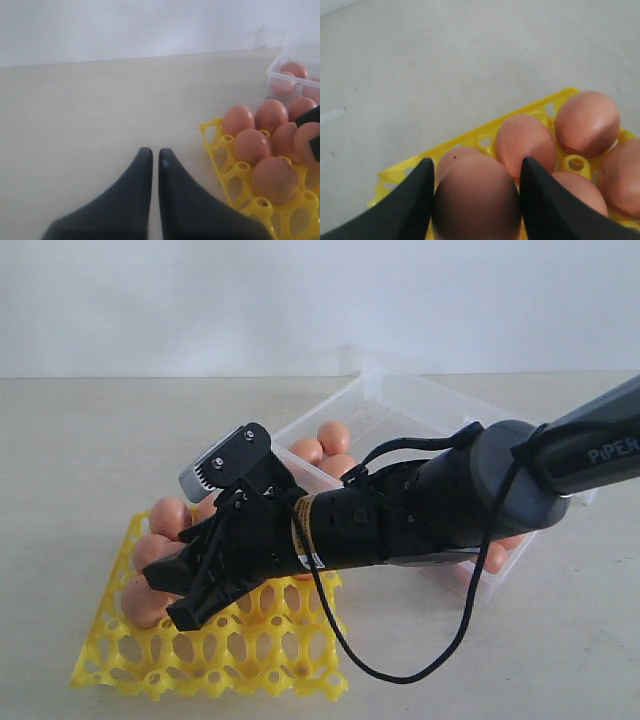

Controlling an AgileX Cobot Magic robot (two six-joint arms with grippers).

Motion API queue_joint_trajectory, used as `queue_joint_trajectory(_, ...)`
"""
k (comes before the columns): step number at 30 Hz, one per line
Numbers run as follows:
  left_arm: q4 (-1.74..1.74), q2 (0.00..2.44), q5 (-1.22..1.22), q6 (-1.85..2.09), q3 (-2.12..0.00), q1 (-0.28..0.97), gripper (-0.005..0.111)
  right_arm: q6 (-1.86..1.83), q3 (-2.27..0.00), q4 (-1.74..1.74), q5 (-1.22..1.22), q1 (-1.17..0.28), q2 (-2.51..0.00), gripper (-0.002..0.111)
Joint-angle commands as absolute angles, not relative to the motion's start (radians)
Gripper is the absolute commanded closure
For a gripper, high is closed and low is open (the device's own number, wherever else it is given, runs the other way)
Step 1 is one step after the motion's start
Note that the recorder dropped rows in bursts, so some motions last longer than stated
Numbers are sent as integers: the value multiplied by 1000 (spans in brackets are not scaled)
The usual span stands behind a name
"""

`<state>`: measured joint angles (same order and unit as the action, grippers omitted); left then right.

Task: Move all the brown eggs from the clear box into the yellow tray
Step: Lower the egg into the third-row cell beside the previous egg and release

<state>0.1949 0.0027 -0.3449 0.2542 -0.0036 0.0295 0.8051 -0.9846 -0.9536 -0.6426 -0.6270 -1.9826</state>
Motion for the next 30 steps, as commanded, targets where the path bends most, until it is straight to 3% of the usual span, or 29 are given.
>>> queue_joint_trajectory(1, 194, 0, -341, 256, 0, 34, 103, 798, -990, -945, -661, -628, -1981, 108)
queue_joint_trajectory(16, 194, 0, -341, 256, 0, 34, 103, 797, -990, -947, -666, -628, -2013, 107)
queue_joint_trajectory(24, 194, 0, -341, 256, 0, 34, 103, 797, -990, -947, -666, -628, -2013, 65)
queue_joint_trajectory(30, 194, 0, -341, 256, 0, 34, 103, 797, -990, -947, -666, -628, -2013, 59)
